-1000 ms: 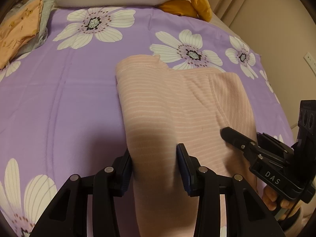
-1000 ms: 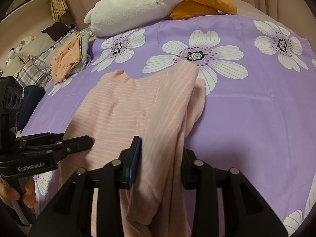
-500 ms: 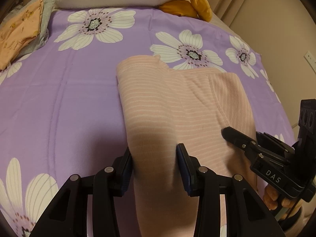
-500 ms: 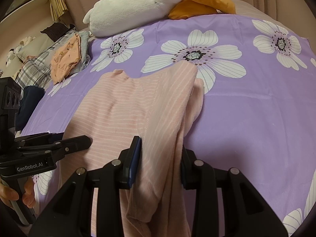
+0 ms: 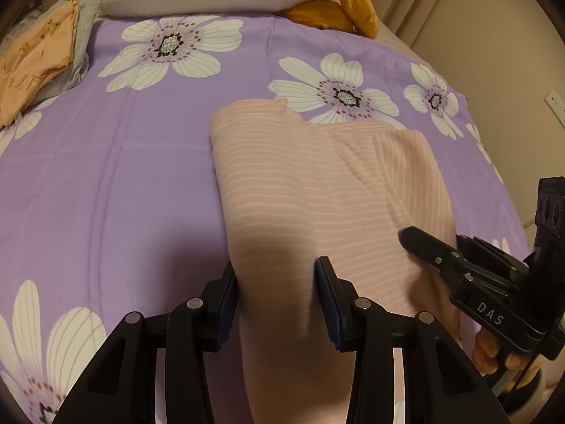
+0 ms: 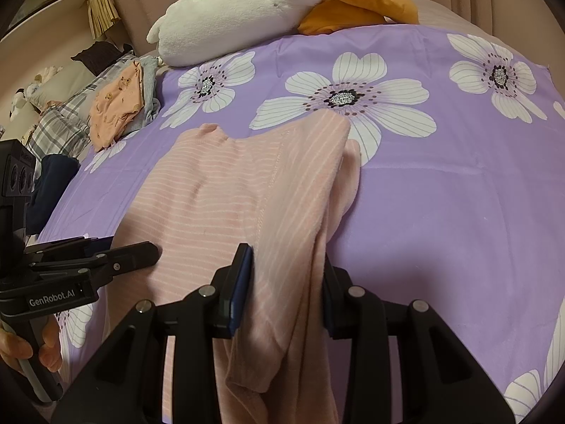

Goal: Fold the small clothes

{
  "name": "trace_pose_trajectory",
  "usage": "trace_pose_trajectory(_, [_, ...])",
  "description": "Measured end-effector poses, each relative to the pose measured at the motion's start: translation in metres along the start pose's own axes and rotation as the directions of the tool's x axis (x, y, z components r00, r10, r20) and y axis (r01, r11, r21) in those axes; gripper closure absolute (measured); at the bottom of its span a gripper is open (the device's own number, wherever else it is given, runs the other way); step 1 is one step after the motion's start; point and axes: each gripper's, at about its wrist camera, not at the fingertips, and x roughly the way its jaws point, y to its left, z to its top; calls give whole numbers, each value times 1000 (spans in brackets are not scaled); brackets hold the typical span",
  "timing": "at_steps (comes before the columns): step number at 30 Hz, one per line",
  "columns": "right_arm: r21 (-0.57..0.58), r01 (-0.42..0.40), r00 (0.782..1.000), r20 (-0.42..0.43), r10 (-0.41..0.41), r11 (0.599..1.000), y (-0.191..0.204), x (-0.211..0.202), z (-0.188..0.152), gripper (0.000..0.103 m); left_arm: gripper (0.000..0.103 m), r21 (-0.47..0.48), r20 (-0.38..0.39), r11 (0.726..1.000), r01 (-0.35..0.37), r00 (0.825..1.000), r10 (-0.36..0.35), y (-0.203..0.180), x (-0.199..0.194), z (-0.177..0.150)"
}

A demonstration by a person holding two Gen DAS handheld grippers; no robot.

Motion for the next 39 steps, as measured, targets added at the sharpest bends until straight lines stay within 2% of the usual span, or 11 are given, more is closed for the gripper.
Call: trace_pose_trajectory(39, [0, 4, 1000, -2, -4, 1000, -2, -1, 1, 66, 62, -1, 1, 1000, -10, 1000, 10, 6, -7, -7])
